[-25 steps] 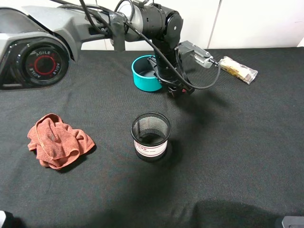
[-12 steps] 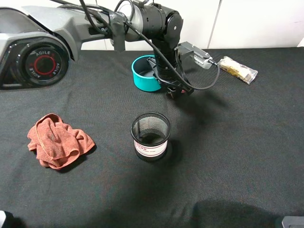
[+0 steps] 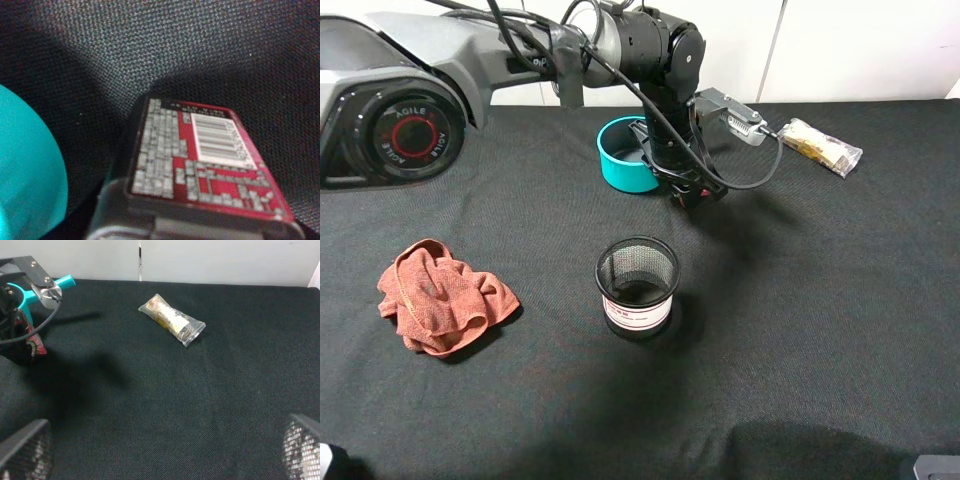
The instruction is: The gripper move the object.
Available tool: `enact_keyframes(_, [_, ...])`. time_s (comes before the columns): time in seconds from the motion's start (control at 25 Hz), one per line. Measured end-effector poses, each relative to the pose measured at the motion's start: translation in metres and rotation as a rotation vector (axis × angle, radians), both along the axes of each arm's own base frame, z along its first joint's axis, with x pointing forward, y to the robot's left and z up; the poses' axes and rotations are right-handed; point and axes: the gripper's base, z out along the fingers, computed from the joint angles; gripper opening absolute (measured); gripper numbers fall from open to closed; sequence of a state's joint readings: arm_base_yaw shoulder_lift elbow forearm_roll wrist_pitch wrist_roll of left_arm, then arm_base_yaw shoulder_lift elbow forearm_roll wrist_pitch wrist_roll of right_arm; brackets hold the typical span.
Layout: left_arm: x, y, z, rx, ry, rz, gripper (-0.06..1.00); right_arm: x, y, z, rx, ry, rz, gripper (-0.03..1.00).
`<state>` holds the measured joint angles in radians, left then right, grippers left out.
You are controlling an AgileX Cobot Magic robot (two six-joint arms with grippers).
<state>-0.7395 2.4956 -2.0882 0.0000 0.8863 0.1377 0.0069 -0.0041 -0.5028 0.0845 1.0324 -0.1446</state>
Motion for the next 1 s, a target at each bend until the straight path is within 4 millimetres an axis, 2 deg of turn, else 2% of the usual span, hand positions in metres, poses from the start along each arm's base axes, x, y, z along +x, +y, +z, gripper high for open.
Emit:
enact_keyframes(0.44, [0.000, 0.000, 0.000, 0.000, 0.001, 0.000, 0.52, 0.000, 0.000, 0.000, 0.000, 0.000, 0.000, 0.69])
enact_keyframes(0.8, [-0.001, 0.000, 0.000, 0.005, 0.006, 0.000, 0.53, 0.000, 0.000, 0.000, 0.000, 0.000, 0.000, 0.69])
enact_keyframes(1.0, [0.002, -0.002, 0.015, -0.001, -0.001, 0.000, 0.53, 0.000, 0.000, 0.000, 0.000, 0.000, 0.000, 0.69])
